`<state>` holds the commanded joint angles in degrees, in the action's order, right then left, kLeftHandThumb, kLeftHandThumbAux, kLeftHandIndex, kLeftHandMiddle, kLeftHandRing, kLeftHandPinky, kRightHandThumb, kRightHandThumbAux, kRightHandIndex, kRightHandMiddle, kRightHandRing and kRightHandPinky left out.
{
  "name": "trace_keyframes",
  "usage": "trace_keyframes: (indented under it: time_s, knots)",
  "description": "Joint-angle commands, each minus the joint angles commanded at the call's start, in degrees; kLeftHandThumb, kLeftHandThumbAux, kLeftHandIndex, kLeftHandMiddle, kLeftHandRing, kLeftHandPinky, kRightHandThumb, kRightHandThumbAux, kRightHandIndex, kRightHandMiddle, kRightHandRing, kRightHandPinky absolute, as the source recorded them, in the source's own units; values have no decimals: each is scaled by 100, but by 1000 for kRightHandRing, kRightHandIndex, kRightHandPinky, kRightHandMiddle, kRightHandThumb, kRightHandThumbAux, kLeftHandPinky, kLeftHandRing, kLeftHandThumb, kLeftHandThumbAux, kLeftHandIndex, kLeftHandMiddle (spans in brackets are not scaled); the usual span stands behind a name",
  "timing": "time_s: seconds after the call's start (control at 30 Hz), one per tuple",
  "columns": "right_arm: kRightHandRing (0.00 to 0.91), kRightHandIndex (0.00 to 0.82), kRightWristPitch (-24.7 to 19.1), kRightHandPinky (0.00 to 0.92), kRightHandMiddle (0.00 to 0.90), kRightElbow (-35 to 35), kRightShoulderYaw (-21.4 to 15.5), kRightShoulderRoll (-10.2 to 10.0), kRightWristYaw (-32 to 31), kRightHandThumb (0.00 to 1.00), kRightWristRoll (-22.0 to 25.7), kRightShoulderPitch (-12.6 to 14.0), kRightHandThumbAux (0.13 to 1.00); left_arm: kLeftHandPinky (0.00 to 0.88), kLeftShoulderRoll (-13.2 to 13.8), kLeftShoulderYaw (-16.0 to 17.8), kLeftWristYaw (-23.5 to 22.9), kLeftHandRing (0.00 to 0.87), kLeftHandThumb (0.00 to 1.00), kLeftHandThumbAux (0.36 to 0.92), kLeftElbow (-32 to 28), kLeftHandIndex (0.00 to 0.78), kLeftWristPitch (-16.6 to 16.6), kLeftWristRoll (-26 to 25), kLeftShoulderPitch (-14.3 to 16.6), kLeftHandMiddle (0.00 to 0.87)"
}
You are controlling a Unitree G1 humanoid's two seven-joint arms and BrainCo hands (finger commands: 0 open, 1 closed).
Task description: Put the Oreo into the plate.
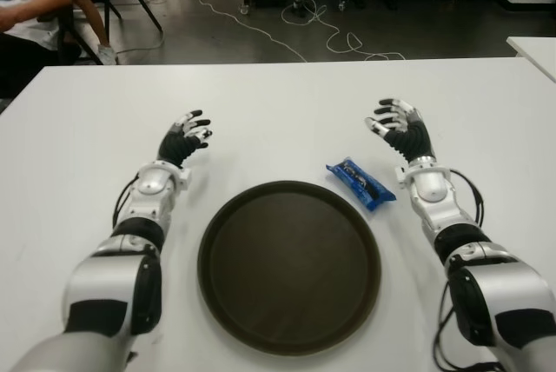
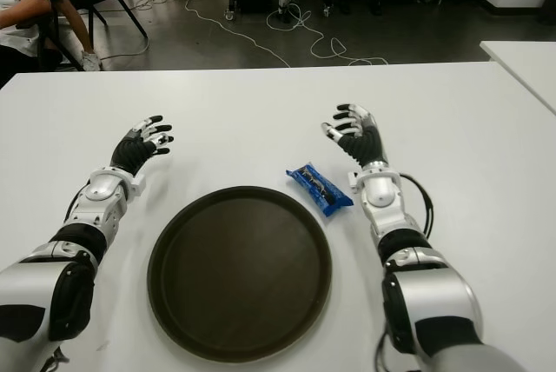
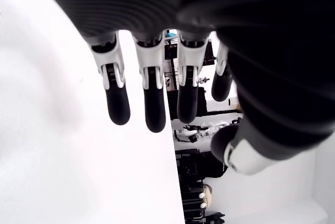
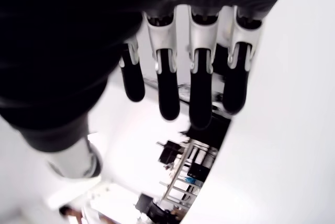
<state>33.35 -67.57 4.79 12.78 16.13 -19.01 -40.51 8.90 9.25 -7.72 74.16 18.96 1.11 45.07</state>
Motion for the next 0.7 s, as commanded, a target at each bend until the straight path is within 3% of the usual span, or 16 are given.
trace_keyframes:
  time_s: [0.07,0.17,0.27,0.4,0.47,0.6,0.7]
  knots:
    - [319,213,-53,332,301,194,222,114,201,195,-301,55,650,240,0,-1,-7,227,58,691,3,144,-7,1,1,215]
    - [272,181,-650,260,257,1012,698,361,499,134,-1058,241,615,234,2,-20,-4,224,61,693,8,147,-17,23,5,216]
    - [226,148,-1072,193,217,1527,852,442,523,95,-1329,382,584,234,1,-29,1,224,62,700,10,149,-19,30,6,217]
    - [151,99,-2078,103,163,2502,1195,572,258,49,-1938,690,546,221,1,-33,-21,217,64,707,-4,144,-14,21,1,213]
    - [115,75,-2491,72,135,2978,1275,635,32,26,-2110,852,525,215,0,-31,-28,212,64,708,-6,140,-20,16,3,210]
    - [33,21,-3827,17,50,4654,1498,897,-1375,5,-2736,1175,463,234,7,-53,-6,217,58,700,-5,139,-58,38,21,212]
    - [13,8,-4374,6,20,5202,1641,983,-1980,2,-3103,1285,432,235,10,-60,2,222,60,706,-3,144,-68,45,26,216]
